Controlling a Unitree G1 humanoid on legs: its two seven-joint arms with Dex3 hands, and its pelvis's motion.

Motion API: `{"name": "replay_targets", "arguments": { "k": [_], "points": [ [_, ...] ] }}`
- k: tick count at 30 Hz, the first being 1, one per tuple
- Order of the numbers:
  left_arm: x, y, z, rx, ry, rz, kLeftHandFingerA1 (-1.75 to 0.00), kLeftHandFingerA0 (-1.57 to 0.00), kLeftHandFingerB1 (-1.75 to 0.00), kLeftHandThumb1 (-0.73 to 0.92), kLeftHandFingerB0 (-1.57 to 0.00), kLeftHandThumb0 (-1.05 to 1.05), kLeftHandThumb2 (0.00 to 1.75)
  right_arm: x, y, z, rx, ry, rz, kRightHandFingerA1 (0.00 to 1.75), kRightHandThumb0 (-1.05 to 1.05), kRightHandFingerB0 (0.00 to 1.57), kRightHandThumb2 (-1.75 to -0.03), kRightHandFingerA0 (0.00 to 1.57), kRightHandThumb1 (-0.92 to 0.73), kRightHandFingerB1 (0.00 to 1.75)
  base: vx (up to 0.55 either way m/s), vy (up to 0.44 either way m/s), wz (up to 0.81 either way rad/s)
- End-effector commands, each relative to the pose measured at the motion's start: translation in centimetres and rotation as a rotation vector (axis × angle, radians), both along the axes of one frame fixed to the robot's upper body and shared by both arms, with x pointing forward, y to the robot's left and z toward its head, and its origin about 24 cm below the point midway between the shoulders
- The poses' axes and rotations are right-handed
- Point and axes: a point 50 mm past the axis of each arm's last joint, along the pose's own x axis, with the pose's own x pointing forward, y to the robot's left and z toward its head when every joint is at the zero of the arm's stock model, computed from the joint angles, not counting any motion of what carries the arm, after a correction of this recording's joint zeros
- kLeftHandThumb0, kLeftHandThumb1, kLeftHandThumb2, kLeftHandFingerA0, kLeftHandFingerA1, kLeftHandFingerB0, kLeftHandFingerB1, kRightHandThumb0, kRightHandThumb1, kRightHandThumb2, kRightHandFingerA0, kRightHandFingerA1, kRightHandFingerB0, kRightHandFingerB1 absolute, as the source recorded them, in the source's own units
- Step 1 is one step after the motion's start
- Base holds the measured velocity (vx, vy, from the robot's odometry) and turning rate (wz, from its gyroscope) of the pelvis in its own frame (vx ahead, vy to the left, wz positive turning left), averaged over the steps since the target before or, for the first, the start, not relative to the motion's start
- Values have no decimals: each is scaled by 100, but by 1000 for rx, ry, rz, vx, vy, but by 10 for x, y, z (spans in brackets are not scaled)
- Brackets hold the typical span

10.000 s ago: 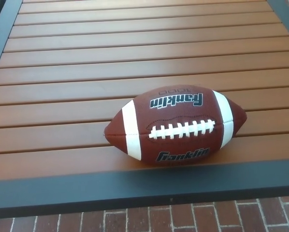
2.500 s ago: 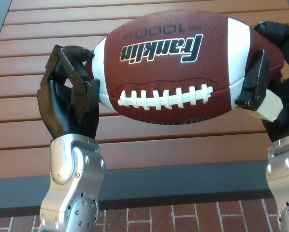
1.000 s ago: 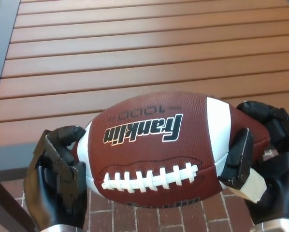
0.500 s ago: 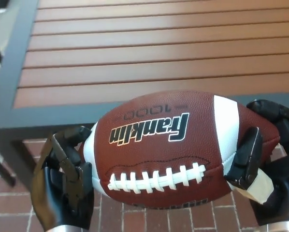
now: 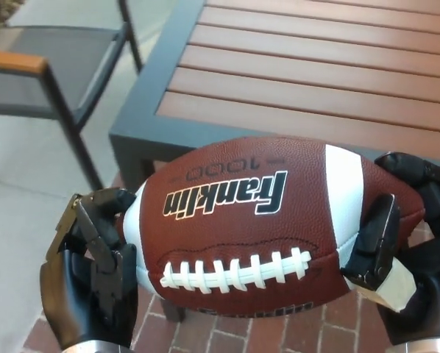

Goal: Pick up a football using both hands and turn around and walk towards another desk and put it on the desk

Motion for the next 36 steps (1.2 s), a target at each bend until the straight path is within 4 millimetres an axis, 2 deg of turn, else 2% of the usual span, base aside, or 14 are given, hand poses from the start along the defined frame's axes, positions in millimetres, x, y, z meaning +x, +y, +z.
{"name": "replay_targets", "arguments": {
  "k": [1, 2, 3, 4, 8, 9, 13, 14, 18, 19, 23, 24, 33, 36],
  "points": [
    [-25, -83, 12, 81, -53, -654, -175, -86, -153, 89, -72, -59, 67, -22, 94, 10, 229, -1, 668, 170, -19, 98, -138, 97, -42, 146, -169, -60, 63],
    [-26, -83, 11, 84, -60, -659, -142, -108, -120, 75, -80, -79, 113, -22, 94, 8, 222, 2, 661, 171, -20, 101, -143, 99, -40, 149, -165, -48, 65],
    [-26, -82, 9, 74, -72, -664, -142, -108, -120, 75, -80, -79, 113, -23, 94, 8, 220, 5, 657, 171, -20, 101, -143, 99, -40, 149, -161, -49, 63],
    [-26, -82, 8, 75, -79, -663, -175, -80, -145, 91, -71, -79, 77, -23, 94, 7, 223, 7, 658, 172, -20, 100, -142, 99, -40, 150, -92, -110, 67],
    [-28, -82, 7, 59, -99, -649, -173, -81, -145, 88, -74, -67, 73, -22, 93, 7, 232, -4, 670, 174, -18, 96, -141, 97, -42, 154, -87, -68, 89],
    [-27, -82, 7, 66, -91, -654, -175, -85, -153, 91, -73, -62, 68, -23, 94, 7, 236, -3, 670, 175, -19, 93, -141, 96, -43, 156, -91, -28, 87],
    [-26, -80, 7, 64, -79, -654, -174, -82, -147, 92, -71, -69, 70, -21, 95, 6, 246, 2, 669, 170, -20, 96, -140, 96, -42, 146, -59, 63, 95],
    [-27, -80, 7, 90, -91, -651, -139, -106, -119, 73, -81, -70, 111, -21, 95, 6, 245, 2, 668, 168, -19, 96, -138, 97, -43, 145, 69, 78, 98],
    [-28, -79, 7, 100, -93, -648, -141, -104, -119, 76, -76, -78, 112, -22, 95, 5, 247, -1, 668, 169, -19, 96, -138, 96, -44, 146, 54, 234, 91],
    [-27, -79, 6, 58, -75, -645, -142, -109, -119, 75, -83, -79, 115, -21, 96, 5, 248, 4, 666, 169, -19, 95, -137, 96, -44, 147, 71, 206, 116],
    [-27, -79, 6, 42, -68, -642, -142, -109, -119, 75, -83, -79, 115, -22, 96, 5, 251, 7, 668, 169, -19, 95, -137, 96, -44, 147, 34, -9, 94],
    [-26, -78, 6, 66, -82, -645, -175, -86, -150, 92, -74, -66, 70, -21, 97, 4, 250, 7, 669, 170, -21, 98, -142, 96, -41, 152, -4, -98, 101],
    [-23, -78, 5, 71, -79, -652, -175, -84, -150, 91, -72, -58, 67, -17, 97, 2, 230, 13, 666, 171, -20, 97, -141, 96, -41, 152, -56, -239, 102],
    [-23, -78, 4, 98, -80, -640, -175, -85, -151, 84, -74, -55, 72, -16, 97, 2, 246, 34, 663, 169, -19, 96, -140, 95, -42, 147, -93, -153, 104]
  ]
}}
